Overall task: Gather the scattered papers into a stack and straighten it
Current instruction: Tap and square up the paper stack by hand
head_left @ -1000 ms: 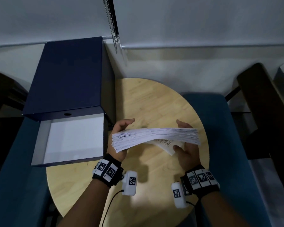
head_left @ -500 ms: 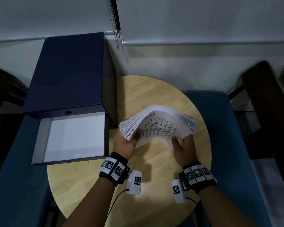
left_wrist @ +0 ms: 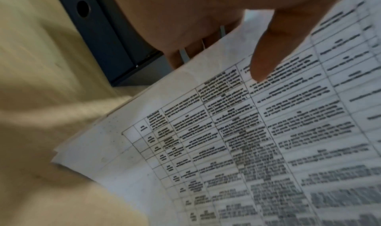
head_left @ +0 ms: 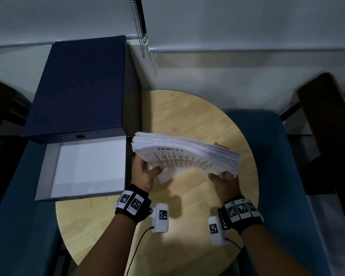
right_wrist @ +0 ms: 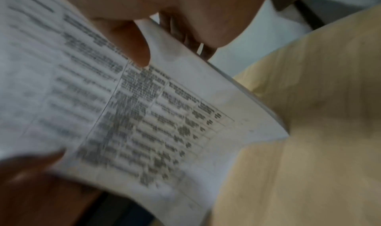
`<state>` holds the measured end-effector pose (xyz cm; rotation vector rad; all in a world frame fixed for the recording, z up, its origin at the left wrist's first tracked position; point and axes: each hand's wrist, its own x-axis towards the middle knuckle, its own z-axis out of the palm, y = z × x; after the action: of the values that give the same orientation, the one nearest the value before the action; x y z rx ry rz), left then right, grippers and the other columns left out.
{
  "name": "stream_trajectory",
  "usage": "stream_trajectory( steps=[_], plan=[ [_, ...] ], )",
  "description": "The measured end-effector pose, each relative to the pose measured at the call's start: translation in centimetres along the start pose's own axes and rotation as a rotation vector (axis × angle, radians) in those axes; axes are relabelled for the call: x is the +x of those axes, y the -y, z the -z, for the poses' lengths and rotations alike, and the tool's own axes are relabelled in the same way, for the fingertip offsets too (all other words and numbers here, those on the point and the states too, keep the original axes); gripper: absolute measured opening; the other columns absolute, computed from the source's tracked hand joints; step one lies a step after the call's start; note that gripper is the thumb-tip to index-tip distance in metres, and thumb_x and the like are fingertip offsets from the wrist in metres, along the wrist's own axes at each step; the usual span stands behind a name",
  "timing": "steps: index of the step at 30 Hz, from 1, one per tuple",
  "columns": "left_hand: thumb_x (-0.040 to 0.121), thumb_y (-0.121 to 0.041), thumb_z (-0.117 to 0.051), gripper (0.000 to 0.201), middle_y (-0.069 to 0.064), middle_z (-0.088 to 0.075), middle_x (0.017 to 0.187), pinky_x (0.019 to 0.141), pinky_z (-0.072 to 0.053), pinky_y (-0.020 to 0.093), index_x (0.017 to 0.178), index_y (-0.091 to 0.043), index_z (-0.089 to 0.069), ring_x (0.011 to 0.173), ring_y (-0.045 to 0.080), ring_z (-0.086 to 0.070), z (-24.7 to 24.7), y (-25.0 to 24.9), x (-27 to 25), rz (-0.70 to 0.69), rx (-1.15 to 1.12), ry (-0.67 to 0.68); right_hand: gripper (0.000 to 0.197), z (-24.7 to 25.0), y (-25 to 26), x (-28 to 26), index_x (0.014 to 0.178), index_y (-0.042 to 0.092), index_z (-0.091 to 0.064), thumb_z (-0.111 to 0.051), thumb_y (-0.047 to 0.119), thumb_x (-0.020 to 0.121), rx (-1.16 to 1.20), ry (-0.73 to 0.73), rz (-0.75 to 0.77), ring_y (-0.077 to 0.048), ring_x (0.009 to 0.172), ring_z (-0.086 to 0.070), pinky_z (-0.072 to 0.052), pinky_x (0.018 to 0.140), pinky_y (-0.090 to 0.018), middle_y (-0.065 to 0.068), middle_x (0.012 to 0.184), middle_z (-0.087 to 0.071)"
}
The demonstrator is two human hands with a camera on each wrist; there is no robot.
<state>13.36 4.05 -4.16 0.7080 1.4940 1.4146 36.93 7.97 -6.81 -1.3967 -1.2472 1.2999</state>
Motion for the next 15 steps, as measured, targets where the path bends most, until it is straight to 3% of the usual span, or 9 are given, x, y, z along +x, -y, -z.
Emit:
stream_trajectory(
  steps=[2,3,5,6,8,10,14,15],
  plan=[
    [0.055,-0.017,-0.08,0.075,0.022,-0.065,0.117,0.092,-0.052,0.051,0.122,0.002,-0.054,0.113,0.038,-0.059,0.1,-0.1,-0.1,0.047,0.045,-0.054,0.062,0.1,-0.3,-0.2,0.128,0.016,-0.048,-0.06,-0.012,0.074,-0.003,-0.008,-0.03,0.006,0.105,-0.06,-0.049,0.086,-0.009,0.0,0.121,-0.057],
    [0.058,-0.017,-0.079,0.074,0.023,-0.064,0.117,0.093,-0.051,0.055,0.123,0.004,-0.053,0.113,0.04,-0.059,0.0,-0.1,0.0,0.044,0.065,-0.072,0.052,-0.3,0.0,0.0,0.126,0.009,-0.051,-0.061,-0.008,0.078,-0.05,-0.014,0.0,0.015,0.096,-0.06,-0.046,0.08,-0.003,0.0,0.114,-0.059],
    [0.068,-0.018,-0.076,0.061,0.017,-0.068,0.114,0.095,-0.051,0.056,0.122,0.003,-0.055,0.111,0.035,-0.062,-0.8,-0.6,0.2,0.031,0.116,-0.072,0.039,-0.7,0.3,0.4,0.121,-0.006,-0.055,-0.062,0.009,0.086,-0.114,0.0,0.031,0.013,0.083,-0.061,-0.042,0.072,0.001,-0.002,0.1,-0.058],
    [0.074,-0.02,-0.072,0.054,0.012,-0.069,0.112,0.096,-0.051,0.055,0.122,0.001,-0.056,0.11,0.031,-0.064,-1.0,-0.5,0.1,0.015,0.156,-0.078,0.034,-0.9,0.4,0.4,0.121,-0.005,-0.055,-0.061,0.007,0.09,-0.107,0.016,0.025,0.009,0.082,-0.062,-0.044,0.07,-0.003,-0.003,0.097,-0.059],
    [0.081,-0.026,-0.064,0.048,0.009,-0.069,0.114,0.096,-0.051,0.054,0.123,-0.002,-0.057,0.11,0.026,-0.064,-1.4,-0.3,-0.3,-0.016,0.204,-0.065,0.037,-0.9,0.7,0.4,0.128,0.001,-0.053,-0.06,0.008,0.093,-0.165,-0.011,0.035,0.019,0.087,-0.06,-0.046,0.076,-0.006,0.003,0.103,-0.063],
    [0.085,-0.027,-0.06,0.048,0.008,-0.066,0.12,0.098,-0.05,0.052,0.128,-0.005,-0.054,0.114,0.023,-0.061,-1.9,-0.9,-0.7,-0.036,0.233,-0.072,0.047,-0.9,1.3,0.1,0.134,0.002,-0.052,-0.057,0.023,0.092,-0.197,-0.02,0.073,0.026,0.097,-0.054,-0.041,0.083,0.001,0.004,0.112,-0.064],
    [0.085,-0.031,-0.064,0.048,0.007,-0.065,0.123,0.099,-0.05,0.048,0.127,-0.009,-0.056,0.118,0.022,-0.06,-1.6,-1.0,-1.8,-0.109,0.226,-0.038,0.061,-0.2,2.6,-1.0,0.132,0.005,-0.055,-0.056,0.044,0.085,-0.176,0.015,0.064,0.02,0.107,-0.055,-0.039,0.087,0.001,0.004,0.119,-0.066],
    [0.084,-0.031,-0.066,0.046,0.004,-0.066,0.12,0.098,-0.051,0.044,0.124,-0.008,-0.058,0.116,0.016,-0.061,-1.3,-1.1,-2.1,-0.129,0.224,-0.026,0.064,0.1,3.4,-1.4,0.13,0.005,-0.056,-0.06,0.046,0.081,-0.168,0.02,0.061,0.015,0.108,-0.057,-0.039,0.086,0.001,0.008,0.116,-0.067]
  ],
)
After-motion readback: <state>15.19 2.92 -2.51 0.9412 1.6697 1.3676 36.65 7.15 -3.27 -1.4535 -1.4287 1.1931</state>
